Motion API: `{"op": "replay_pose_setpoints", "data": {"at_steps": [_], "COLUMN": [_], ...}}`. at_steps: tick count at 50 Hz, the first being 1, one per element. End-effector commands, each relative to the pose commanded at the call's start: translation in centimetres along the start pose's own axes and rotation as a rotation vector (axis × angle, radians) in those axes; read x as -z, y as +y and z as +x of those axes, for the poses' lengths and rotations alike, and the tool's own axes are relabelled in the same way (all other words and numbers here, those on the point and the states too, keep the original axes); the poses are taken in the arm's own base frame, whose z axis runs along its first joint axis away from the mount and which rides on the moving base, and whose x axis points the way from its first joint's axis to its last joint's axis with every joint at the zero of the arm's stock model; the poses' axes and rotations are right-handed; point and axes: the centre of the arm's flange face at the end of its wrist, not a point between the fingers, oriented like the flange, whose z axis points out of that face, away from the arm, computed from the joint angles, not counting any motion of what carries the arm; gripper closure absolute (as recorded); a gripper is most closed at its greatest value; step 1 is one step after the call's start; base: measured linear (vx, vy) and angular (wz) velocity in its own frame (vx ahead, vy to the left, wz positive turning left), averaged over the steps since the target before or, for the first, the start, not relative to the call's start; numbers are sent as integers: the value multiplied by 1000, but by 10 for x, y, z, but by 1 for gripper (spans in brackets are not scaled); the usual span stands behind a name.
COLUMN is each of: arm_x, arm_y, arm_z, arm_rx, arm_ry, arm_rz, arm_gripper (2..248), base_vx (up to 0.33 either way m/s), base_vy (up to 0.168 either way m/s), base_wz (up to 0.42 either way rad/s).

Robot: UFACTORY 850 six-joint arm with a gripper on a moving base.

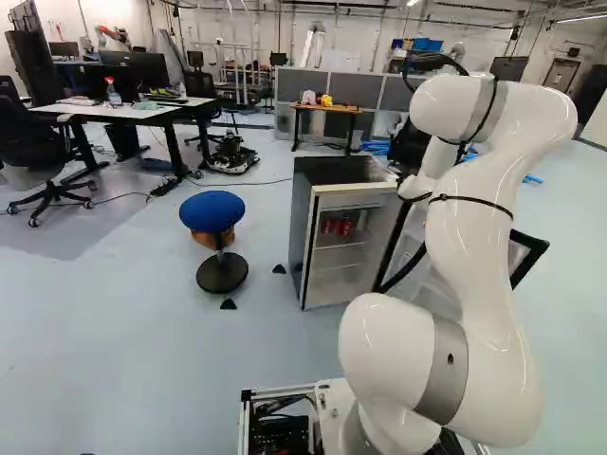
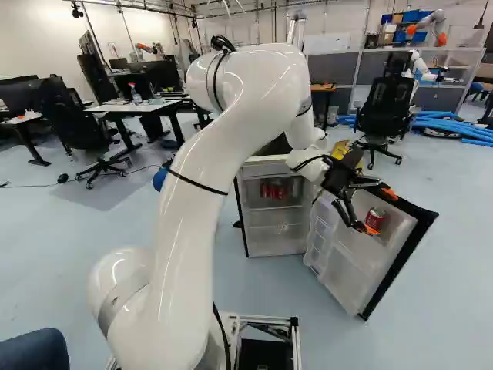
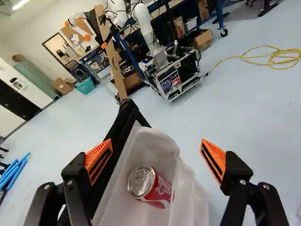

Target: Grab a drink from the fridge

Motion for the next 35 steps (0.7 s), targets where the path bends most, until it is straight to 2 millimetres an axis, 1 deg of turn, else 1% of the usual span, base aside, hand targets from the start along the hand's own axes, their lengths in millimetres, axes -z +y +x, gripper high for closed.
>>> {"op": "replay_pose_setpoints", "data": {"at_steps": [7,15,35], "arm_x": [1,4,16], "arm_y": [3,14,40], "arm_z": [1,6,23], "arm_rx": [5,33,158], "arm_ry": [0,0,-7], "arm_rz": [-1,16,181], "arm_gripper": [3,3,3], "base_vx": [0,0,0], "base_vy": [0,0,0], "base_wz": [0,0,0]}}
